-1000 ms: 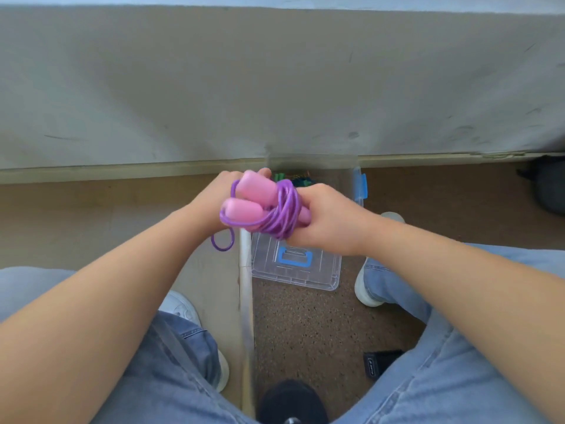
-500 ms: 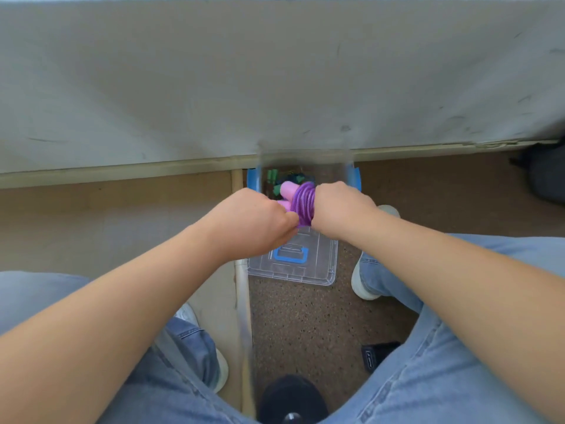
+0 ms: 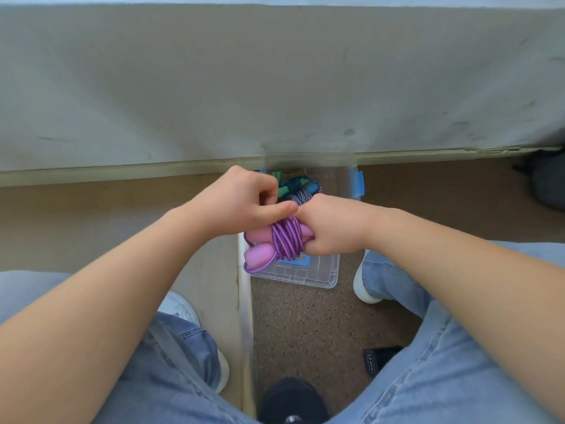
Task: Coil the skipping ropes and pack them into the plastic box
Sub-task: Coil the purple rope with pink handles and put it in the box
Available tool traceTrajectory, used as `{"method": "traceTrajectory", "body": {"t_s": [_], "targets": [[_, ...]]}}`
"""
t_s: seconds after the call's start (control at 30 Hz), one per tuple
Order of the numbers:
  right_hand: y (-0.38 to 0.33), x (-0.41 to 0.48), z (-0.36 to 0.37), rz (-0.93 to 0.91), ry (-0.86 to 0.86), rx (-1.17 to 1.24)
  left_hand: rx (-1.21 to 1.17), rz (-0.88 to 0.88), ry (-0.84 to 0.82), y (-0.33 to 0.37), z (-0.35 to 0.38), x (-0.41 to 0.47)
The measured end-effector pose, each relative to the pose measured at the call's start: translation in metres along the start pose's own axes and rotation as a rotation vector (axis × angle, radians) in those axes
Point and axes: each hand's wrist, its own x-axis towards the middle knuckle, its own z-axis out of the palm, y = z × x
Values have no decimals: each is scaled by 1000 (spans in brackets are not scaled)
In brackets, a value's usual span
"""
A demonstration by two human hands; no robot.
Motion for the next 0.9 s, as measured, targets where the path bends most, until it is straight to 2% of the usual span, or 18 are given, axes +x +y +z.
{"method": "traceTrajectory", "body": {"t_s": [0.1,0.23,0.27,0.37,0.47,0.57,0.63,0.7,0.8,0.9], "targets": [[-2,-3,6,-51,42,-26,-210,-236,-251,8,-2,0],[-2,-2,2,22,275,-35,-974,-754,-382,8,-1,-3],[-1,-2,-1,50,340,-52,-1075,-840,-424,6,-2,-5],[3,2,-4,30,515,-252,-1164,-973,-564,8,-9,-6],[4,6,0,16,589,-289,-1270,-1028,-585,11,-14,0],[8,9,2,54,468,-240,-1239,-985,-478,8,-10,4],[11,7,1,98,250,-131,-1070,-978,-326,7,-2,6],[9,3,-2,117,135,86,-877,-952,-193,9,6,8],[-1,2,-2,69,290,388,-741,-866,-85,12,13,9],[-9,6,0,88,427,424,-723,-846,6,11,15,10]]}}
